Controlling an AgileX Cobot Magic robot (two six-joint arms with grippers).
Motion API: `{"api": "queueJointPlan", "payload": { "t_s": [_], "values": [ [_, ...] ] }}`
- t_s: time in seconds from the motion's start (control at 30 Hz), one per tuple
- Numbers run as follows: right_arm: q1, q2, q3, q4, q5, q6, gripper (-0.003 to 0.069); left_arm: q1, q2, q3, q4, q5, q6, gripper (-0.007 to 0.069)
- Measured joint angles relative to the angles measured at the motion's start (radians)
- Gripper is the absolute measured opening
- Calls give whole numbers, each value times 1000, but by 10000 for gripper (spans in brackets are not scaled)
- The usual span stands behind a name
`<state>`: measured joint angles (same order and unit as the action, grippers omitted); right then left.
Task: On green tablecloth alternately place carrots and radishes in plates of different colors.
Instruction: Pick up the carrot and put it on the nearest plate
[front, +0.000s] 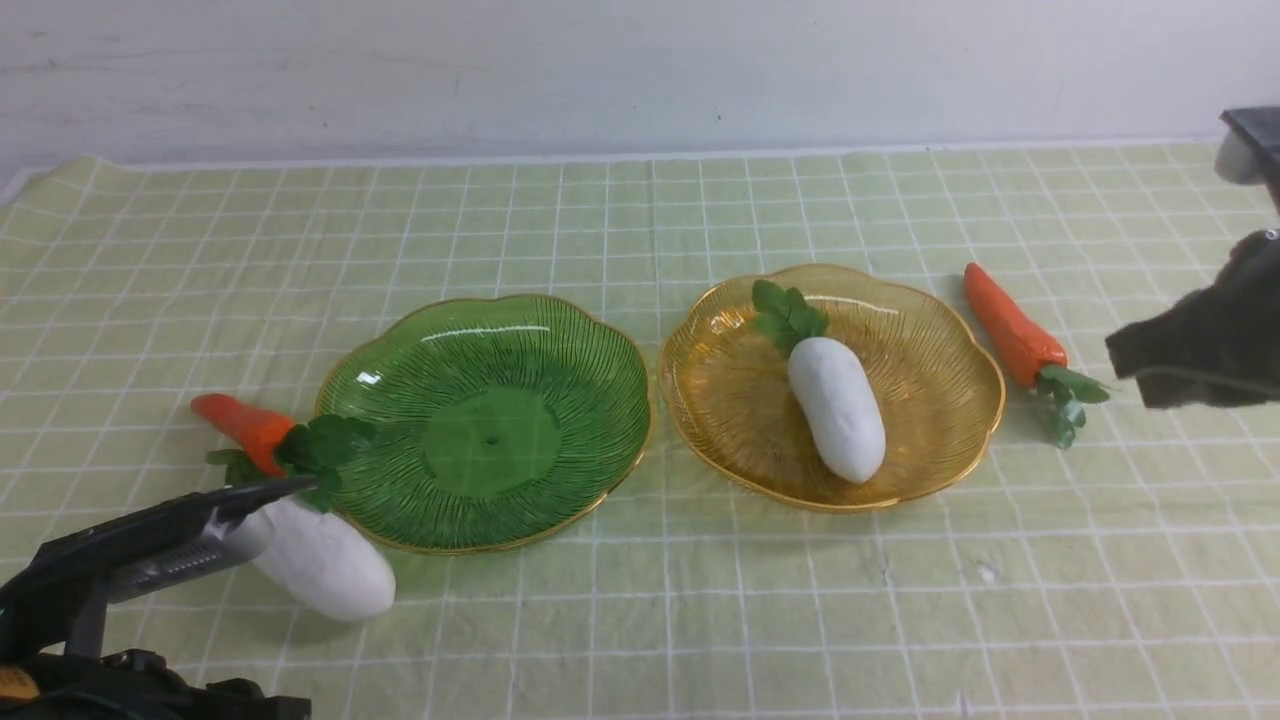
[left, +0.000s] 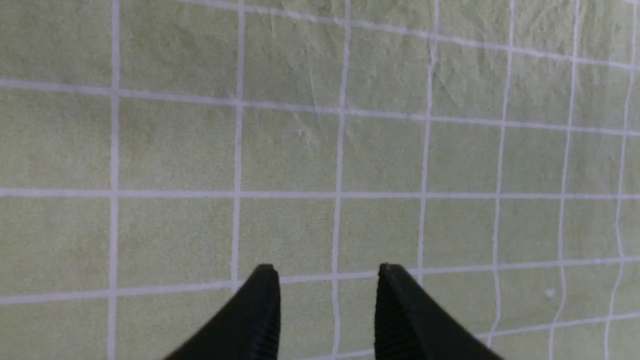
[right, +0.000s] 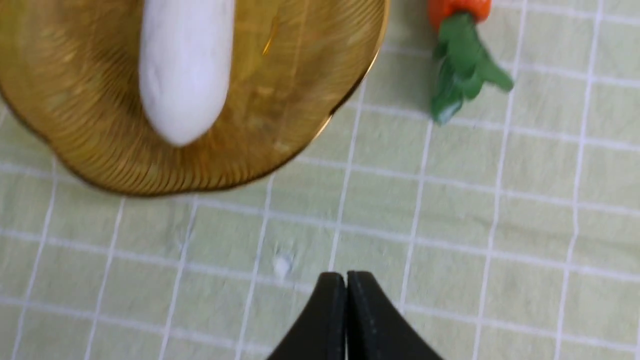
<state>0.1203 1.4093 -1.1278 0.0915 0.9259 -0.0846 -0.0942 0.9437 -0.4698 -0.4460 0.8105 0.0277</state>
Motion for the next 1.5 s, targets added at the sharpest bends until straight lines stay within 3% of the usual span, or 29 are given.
{"api": "queueJointPlan", "payload": {
  "t_s": [0.27,0.37,0.5,0.63,1.03,1.17,1.27,1.5],
  "values": [
    [-3,199,-4,-54,-257,6,153,0,0,0,0,24,-1,248],
    [-17,305,-65,-70,-361,20,291,0,0,0,0,24,-1,248],
    [-44,418,-178,-75,-369,72,413,0,0,0,0,24,-1,248],
    [-62,532,-289,-91,-364,98,463,0,0,0,0,24,-1,248],
    [-68,769,-429,-117,-370,103,465,0,0,0,0,24,-1,248],
    [-68,776,-430,-118,-367,103,400,0,0,0,0,24,-1,248],
    [-68,776,-433,-120,-362,103,309,0,0,0,0,24,-1,248],
    [-69,679,-434,-208,-262,103,309,0,0,0,0,24,-1,248]
  ]
}}
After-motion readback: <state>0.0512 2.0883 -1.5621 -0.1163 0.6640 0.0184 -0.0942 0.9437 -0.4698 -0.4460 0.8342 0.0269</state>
